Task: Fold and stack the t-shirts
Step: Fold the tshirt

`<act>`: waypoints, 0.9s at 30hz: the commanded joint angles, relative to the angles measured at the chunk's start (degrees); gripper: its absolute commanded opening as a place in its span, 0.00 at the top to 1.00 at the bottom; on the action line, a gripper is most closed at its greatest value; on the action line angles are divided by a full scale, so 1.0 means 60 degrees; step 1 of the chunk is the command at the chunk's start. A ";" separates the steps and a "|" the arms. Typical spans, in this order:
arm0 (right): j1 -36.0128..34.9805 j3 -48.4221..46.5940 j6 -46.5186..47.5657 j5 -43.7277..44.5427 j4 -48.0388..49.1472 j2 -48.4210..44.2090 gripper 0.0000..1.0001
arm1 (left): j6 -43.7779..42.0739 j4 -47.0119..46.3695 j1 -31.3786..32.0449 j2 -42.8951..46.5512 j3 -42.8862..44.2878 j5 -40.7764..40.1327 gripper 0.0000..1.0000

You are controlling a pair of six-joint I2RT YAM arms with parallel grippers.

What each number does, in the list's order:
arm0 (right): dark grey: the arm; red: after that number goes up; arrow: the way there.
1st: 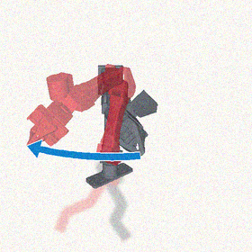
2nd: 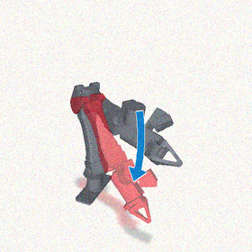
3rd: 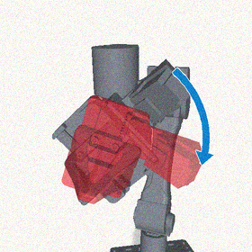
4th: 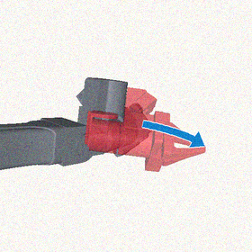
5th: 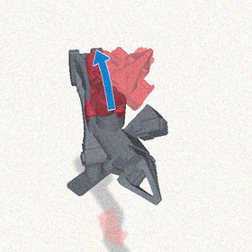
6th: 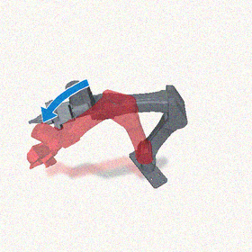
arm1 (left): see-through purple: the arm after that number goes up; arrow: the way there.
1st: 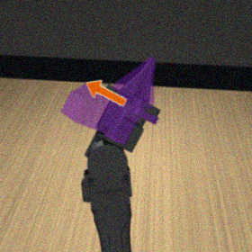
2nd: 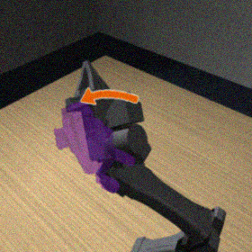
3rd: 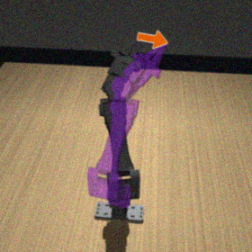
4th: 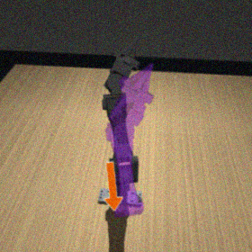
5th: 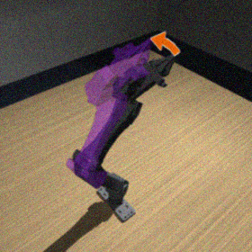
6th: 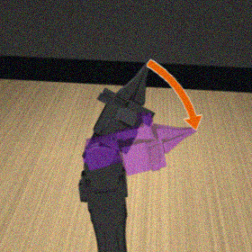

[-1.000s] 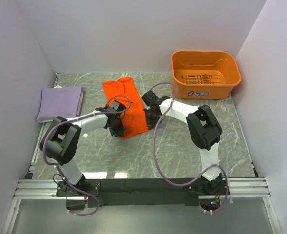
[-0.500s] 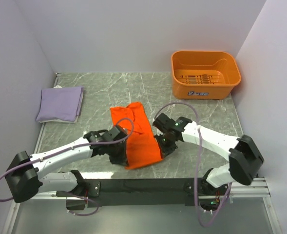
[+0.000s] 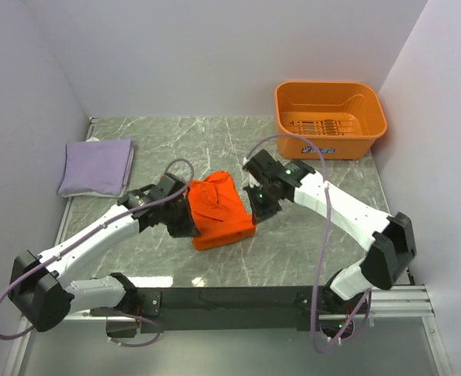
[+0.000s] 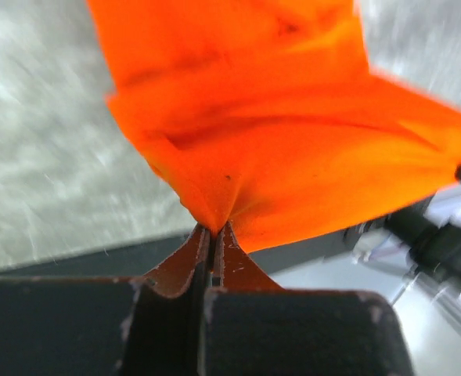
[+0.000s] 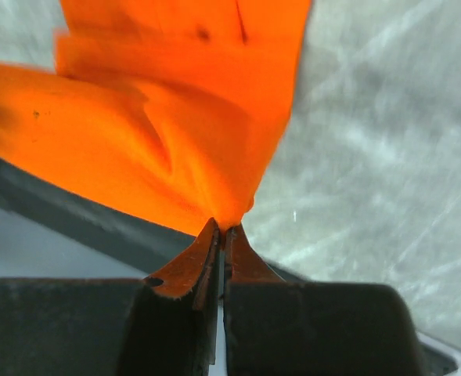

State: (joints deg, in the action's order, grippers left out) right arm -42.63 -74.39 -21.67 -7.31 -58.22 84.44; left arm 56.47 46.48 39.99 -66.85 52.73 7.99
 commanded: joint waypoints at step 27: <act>0.1553 -0.6747 0.1136 -0.0041 0.1236 0.5685 1.00 | -0.2454 -0.2588 -0.4291 -0.3726 0.2374 0.0280 0.99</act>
State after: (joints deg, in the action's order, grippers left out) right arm -34.26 -111.61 -16.12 -8.12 -53.84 116.73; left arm 42.78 33.61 15.31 -88.01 65.01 9.30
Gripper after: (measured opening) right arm 0.024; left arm 0.029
